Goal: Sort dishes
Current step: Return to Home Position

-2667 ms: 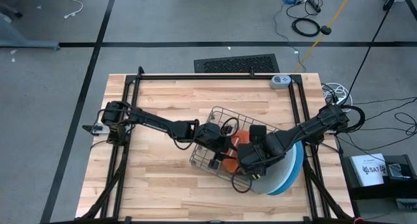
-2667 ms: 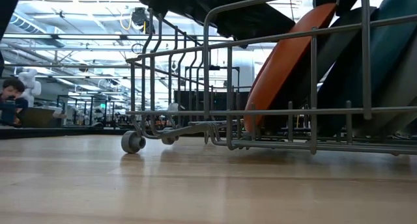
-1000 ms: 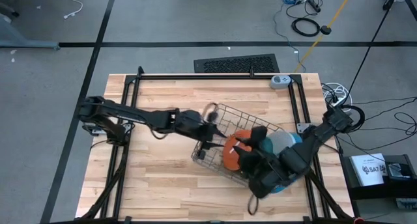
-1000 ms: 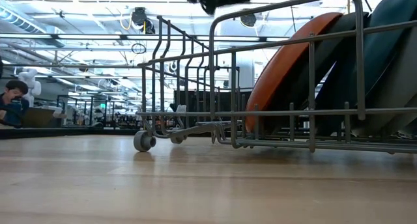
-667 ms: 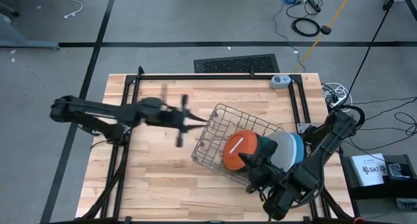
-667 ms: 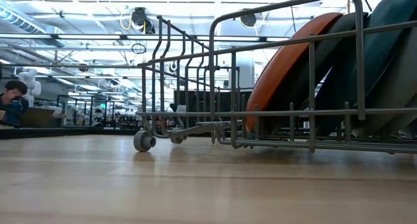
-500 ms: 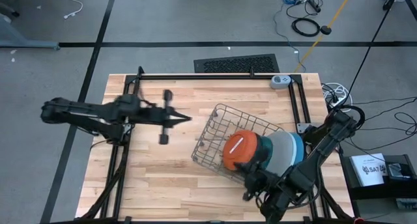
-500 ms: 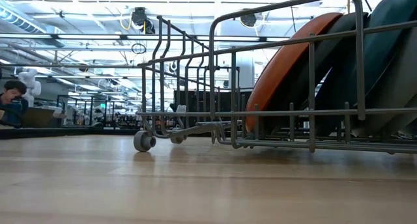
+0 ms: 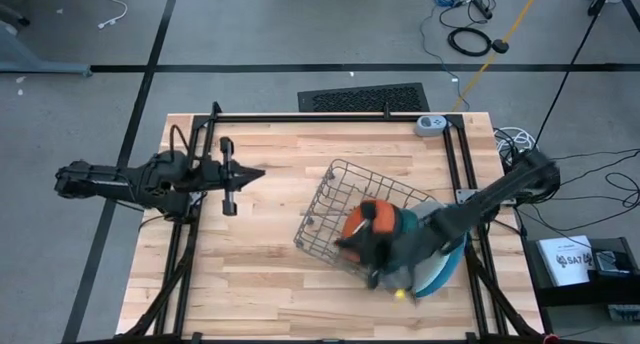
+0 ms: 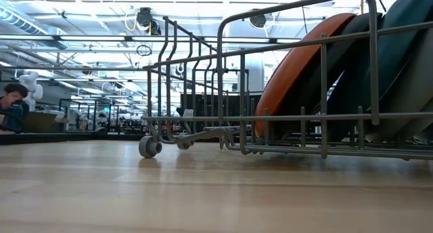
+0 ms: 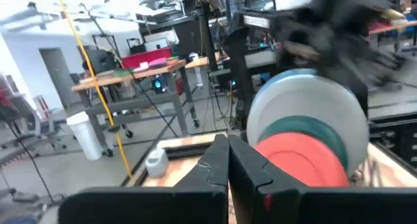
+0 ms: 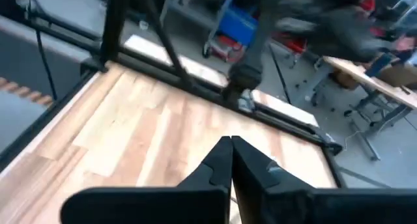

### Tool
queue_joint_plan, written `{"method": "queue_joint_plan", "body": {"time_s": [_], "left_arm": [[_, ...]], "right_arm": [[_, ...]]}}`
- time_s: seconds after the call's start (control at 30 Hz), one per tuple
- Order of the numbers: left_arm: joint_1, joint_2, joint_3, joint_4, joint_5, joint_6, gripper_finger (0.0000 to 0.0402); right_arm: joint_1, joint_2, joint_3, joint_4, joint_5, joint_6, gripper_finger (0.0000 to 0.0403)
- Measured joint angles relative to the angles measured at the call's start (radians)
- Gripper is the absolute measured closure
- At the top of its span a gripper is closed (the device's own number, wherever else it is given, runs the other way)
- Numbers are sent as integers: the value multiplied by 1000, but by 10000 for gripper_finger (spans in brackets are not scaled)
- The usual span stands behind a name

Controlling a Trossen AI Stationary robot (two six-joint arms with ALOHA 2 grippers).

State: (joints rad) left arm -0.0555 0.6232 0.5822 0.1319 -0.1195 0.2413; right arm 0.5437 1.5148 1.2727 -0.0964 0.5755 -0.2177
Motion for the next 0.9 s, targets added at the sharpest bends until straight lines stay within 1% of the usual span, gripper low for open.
{"method": "queue_joint_plan", "body": {"time_s": [0.1,0.2,0.27,0.33,0.43,0.53,0.63,0.7,0.73,0.8,0.87,0.9], "left_arm": [[-1,-88,-68,-25,-16,-25,401],[1,-185,-125,-27,-41,-23,401],[8,-242,-149,-37,-42,-19,401],[19,-290,-171,-88,-43,-28,401],[36,-344,-190,-197,-44,-77,401],[48,-391,-213,-253,-45,-105,401],[60,-448,-252,-258,-45,-104,401],[72,-491,-270,-262,-45,-101,401],[80,-514,-279,-274,-45,-102,401],[93,-564,-295,-318,-45,-107,401],[105,-616,-308,-361,-41,-126,401],[111,-622,-312,-377,-42,-139,402]], "right_arm": [[-13,-200,-119,9,-30,-25,403],[-14,-454,-301,53,-27,-32,403],[-16,-626,-437,118,-21,-29,403],[-16,-786,-574,186,-23,-36,403],[-16,-991,-746,253,-27,-65,403],[-17,-1183,-870,241,-27,-71,403],[-17,-1370,-965,242,-27,-100,403],[-17,-1489,-1012,210,-20,-102,403],[-17,-1514,-1030,199,-9,-95,403],[-19,-1510,-1037,180,38,-87,403],[-20,-1506,-1035,135,59,-75,403],[-21,-1503,-1036,118,62,-78,403]]}}
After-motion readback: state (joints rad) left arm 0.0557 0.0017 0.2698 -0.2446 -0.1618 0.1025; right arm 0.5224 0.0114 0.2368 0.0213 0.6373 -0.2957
